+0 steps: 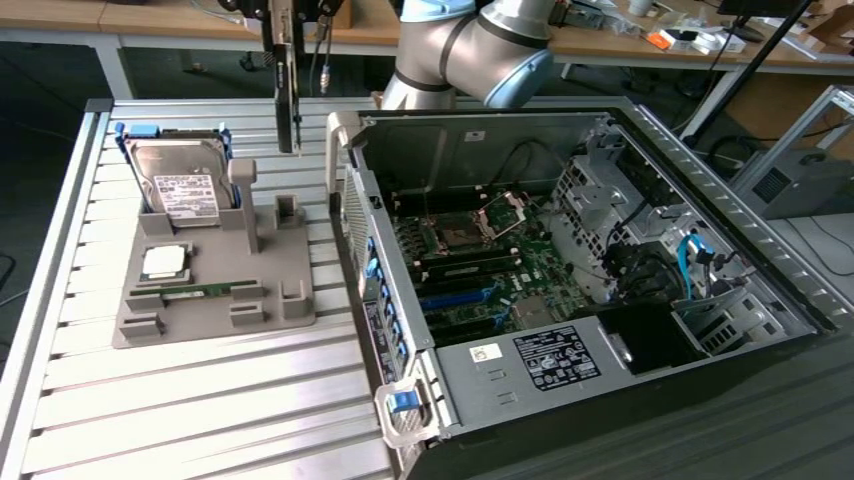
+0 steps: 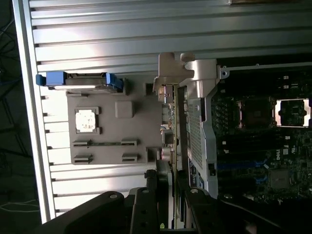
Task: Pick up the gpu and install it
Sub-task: 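Pick up the gpu and move the gpu toward the slot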
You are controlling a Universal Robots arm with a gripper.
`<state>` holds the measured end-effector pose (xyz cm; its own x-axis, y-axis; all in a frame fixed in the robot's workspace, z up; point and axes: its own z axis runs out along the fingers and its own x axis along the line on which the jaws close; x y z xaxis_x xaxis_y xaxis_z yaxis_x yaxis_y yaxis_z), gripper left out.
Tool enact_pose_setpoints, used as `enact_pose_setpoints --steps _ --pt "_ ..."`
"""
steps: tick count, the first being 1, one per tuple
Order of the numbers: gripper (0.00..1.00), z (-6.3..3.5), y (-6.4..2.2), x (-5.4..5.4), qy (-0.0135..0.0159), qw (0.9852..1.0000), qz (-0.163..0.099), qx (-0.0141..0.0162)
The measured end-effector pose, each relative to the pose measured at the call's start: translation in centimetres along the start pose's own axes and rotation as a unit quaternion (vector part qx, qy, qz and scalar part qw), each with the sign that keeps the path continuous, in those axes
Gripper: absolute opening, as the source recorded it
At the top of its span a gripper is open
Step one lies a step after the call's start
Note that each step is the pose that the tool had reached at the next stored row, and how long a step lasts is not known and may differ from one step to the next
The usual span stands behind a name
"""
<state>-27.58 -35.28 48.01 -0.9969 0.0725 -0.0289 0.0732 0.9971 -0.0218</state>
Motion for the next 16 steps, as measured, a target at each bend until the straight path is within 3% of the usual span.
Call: enact_pose_setpoints --steps 6,9,16 --pt "0.27 0.02 0.02 -0.5 -0.0010 0.9999 0.000 0.0137" --pt "0.27 0.03 0.03 -0.7 -0.0014 0.9998 -0.001 0.0182" --pt "0.27 0.05 0.07 -1.2 -0.0018 0.9997 -0.001 0.0249"
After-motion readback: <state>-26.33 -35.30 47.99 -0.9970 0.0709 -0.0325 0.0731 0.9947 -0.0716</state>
